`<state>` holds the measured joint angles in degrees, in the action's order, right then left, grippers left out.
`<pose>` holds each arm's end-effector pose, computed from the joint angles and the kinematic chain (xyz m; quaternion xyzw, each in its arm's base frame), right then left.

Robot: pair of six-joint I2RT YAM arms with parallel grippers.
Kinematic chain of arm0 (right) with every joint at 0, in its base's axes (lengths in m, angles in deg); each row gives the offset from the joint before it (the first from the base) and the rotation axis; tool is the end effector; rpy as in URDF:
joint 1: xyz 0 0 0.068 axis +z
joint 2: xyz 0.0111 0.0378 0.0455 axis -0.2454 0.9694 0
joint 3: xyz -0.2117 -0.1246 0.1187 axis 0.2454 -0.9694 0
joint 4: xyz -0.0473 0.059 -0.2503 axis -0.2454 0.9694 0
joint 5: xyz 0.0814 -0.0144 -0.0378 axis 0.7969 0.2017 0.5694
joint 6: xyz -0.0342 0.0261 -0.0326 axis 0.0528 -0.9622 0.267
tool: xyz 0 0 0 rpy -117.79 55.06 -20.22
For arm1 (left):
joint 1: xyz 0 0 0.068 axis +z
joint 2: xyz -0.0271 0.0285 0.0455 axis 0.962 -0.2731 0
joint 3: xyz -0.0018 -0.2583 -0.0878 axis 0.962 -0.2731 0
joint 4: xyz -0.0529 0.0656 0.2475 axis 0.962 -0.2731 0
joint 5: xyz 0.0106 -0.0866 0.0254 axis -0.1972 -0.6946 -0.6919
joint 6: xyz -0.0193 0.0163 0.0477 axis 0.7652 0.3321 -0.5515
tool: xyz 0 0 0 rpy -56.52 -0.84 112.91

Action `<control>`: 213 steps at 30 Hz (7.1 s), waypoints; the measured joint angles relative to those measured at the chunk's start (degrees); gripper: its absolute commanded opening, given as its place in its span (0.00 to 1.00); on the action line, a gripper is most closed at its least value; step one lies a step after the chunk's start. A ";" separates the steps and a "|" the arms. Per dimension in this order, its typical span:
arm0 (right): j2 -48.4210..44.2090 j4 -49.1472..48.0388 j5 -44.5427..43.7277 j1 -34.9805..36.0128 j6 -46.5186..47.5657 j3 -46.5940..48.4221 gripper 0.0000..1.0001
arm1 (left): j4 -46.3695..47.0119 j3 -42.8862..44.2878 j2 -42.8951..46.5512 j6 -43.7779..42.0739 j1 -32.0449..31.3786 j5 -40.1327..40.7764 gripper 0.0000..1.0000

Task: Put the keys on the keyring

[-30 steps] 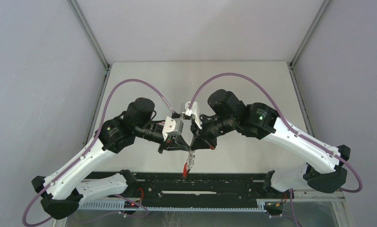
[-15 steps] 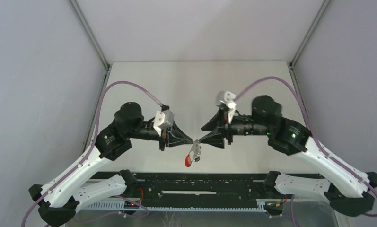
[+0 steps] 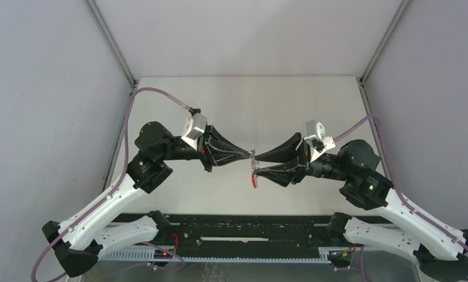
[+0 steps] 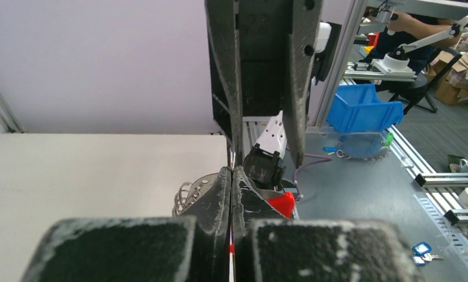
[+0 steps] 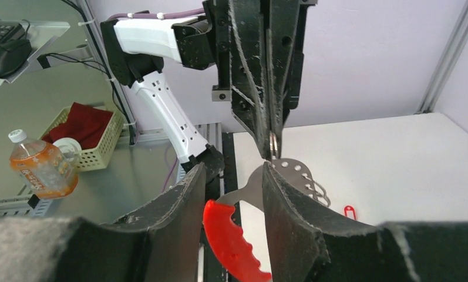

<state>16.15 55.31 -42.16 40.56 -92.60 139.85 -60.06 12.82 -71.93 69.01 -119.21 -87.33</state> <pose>0.0752 0.1362 0.4296 -0.4220 0.4719 0.5229 0.5708 0.1170 -0.1542 0.4330 0.4550 0.4552 -0.5701 0.5107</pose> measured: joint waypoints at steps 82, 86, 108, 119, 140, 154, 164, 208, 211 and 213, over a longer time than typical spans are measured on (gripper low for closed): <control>20.02 40.92 -1.57 3.85 11.23 23.58 0.00 | -36.63 4.61 -0.44 -32.28 -2.91 -4.85 0.16; 20.48 41.33 -1.53 3.89 11.32 23.69 0.00 | -36.74 4.61 -0.74 -32.48 -3.63 -2.51 0.11; 8.61 30.91 2.58 1.09 9.75 15.89 0.61 | -45.48 7.52 -0.61 -52.78 -4.70 -5.81 0.00; -2.97 20.22 3.15 -1.92 8.11 5.75 0.60 | -40.63 6.40 3.15 -64.22 -5.07 -10.21 0.00; -0.59 16.79 4.48 -0.37 9.97 4.09 0.56 | -45.22 6.43 2.89 -68.37 -9.70 0.57 0.00; 9.84 25.09 -7.56 9.97 19.15 7.93 0.47 | -50.42 6.47 0.59 -64.72 -10.14 9.53 0.00; 13.75 26.14 -11.34 12.17 20.70 9.77 0.39 | -50.29 6.47 0.39 -56.83 -10.16 12.48 0.00; 10.01 16.50 0.96 3.56 11.26 4.85 0.00 | -39.15 2.71 6.73 -33.83 -5.79 5.05 0.33; 9.75 12.55 3.17 3.37 9.44 3.67 0.00 | -36.24 1.57 6.75 -30.51 -5.73 4.35 0.34; 9.68 10.23 4.26 3.32 8.17 2.71 0.00 | -34.01 0.44 6.71 -28.11 -5.68 4.28 0.34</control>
<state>25.83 65.54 -37.90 43.88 -84.42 142.56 -94.07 13.26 -65.22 40.90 -124.89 -83.05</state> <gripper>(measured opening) 0.007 0.333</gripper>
